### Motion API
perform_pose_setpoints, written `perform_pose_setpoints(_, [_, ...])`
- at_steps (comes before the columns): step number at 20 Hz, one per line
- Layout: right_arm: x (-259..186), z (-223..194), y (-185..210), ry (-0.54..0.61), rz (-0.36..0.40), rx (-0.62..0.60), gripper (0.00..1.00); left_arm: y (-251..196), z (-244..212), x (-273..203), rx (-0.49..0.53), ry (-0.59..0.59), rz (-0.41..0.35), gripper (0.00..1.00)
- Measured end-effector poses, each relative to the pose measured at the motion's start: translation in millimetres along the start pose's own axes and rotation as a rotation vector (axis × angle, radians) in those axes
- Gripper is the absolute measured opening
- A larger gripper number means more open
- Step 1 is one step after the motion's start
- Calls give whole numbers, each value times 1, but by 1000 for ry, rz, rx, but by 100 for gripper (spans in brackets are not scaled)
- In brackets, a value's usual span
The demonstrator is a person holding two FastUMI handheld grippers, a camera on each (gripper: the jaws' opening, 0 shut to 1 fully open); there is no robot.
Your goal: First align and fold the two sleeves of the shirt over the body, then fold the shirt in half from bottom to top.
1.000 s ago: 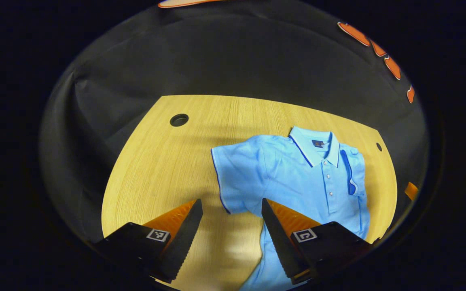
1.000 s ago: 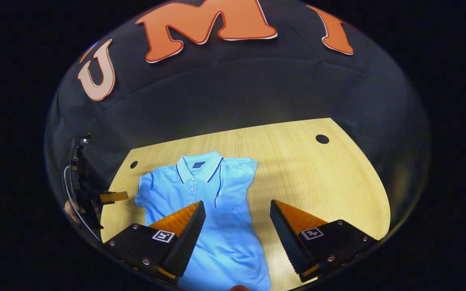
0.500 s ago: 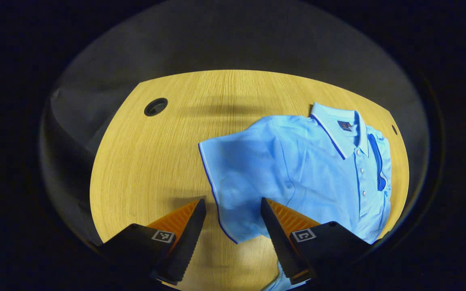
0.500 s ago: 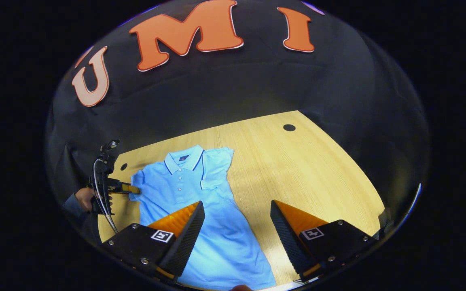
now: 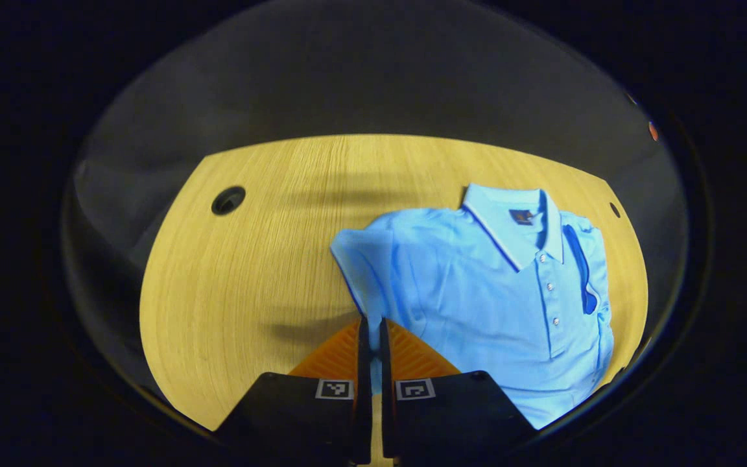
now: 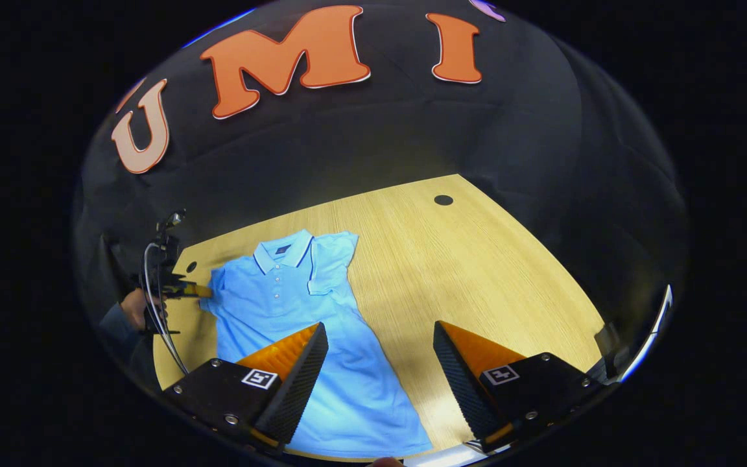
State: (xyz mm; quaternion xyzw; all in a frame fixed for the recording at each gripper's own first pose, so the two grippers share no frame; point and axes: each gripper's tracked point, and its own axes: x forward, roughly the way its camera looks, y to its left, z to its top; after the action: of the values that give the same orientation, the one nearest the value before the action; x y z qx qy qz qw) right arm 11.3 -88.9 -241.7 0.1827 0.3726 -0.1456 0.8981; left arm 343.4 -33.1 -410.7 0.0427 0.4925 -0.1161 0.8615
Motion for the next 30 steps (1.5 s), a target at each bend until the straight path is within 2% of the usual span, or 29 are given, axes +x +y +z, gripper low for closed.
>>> perform_pose_setpoints(4, [-8, -14, -7, 11, 10, 19, 99, -35, 23, -21, 105, -43, -37, 11])
perform_pose_setpoints(8, [-18, -31, -22, 24, -20, 24, 99, -77, 37, -25, 159, -69, -80, 9])
perform_pose_setpoints(10, [-26, -40, -27, 29, -32, 33, 99, -110, 36, -26, 167, -65, -160, 10])
perform_pose_setpoints(12, [-32, -50, -33, 38, -47, 45, 99, -144, 27, -31, 177, -55, -271, 15])
perform_pose_setpoints(13, [-38, -57, -38, 43, -56, 54, 99, -155, 25, -40, 182, -77, -312, 32])
perform_pose_setpoints(14, [-41, -62, -40, 47, -59, 54, 99, -157, 24, -44, 192, -90, -311, 39])
perform_pose_setpoints(17, [-45, -67, -45, 52, -46, 44, 99, -145, 15, -64, 234, -128, -275, 95])
perform_pose_setpoints(18, [-45, -71, -45, 59, -35, 37, 99, -139, 11, -73, 236, -139, -258, 100])
perform_pose_setpoints(25, [-41, -102, -39, 131, 63, -67, 99, -100, -54, -151, 142, -174, -190, 100])
perform_pose_setpoints(30, [-36, -137, -37, 202, 113, -143, 99, -85, -133, -189, 103, -132, -151, 100])
